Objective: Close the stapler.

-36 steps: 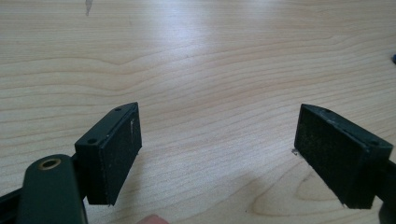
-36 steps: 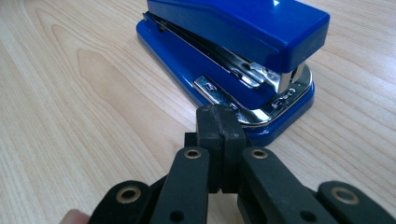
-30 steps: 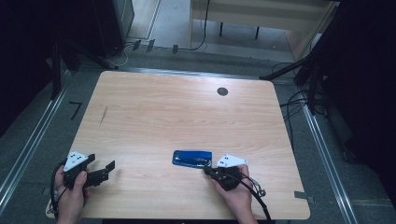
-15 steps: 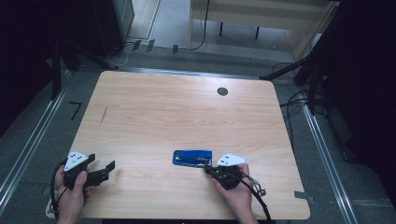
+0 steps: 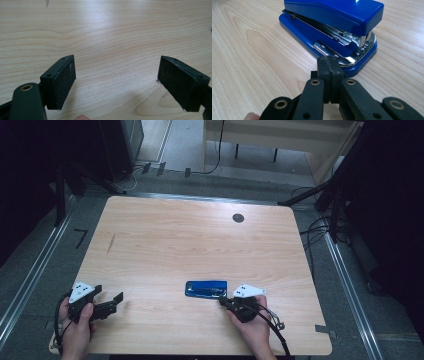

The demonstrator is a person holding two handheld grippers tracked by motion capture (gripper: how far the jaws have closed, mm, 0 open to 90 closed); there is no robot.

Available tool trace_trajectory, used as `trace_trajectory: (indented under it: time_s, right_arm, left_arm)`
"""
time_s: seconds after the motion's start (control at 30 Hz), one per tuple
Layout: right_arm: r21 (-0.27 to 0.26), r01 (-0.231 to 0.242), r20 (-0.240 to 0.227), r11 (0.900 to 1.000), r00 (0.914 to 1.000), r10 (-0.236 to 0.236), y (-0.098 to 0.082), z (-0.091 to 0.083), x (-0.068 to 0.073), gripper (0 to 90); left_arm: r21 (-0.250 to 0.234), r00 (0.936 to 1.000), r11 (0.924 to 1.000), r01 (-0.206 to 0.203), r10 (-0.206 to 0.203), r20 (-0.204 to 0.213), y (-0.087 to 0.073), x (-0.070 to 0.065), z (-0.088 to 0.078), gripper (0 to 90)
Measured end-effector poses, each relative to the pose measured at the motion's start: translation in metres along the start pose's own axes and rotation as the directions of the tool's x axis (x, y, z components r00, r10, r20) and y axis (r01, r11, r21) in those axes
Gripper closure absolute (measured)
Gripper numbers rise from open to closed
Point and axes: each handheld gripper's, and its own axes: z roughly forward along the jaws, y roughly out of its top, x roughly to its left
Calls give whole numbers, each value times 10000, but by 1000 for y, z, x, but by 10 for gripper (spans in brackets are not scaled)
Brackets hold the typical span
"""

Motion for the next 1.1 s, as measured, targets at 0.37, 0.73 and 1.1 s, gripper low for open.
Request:
trace_trajectory:
  time_s: [0.37, 0.73, 1.1]
  right_arm:
    - [-143, -2, 182, 9999, 9998, 4, -4, -6, 0, 811]
    - [-638, -31, 221, 9980, 9997, 45, -5, -24, -4, 589]
    - [-1087, -363, 181, 9934, 9991, 385, -6, -45, -17, 449]
  left_arm:
    - [21, 10000, 10000, 59, -59, 16, 0, 0, 0, 155]
    - [-32, 10000, 10000, 50, -50, -23, 0, 0, 0, 155]
    - [-35, 10000, 10000, 51, -51, -38, 0, 0, 0, 155]
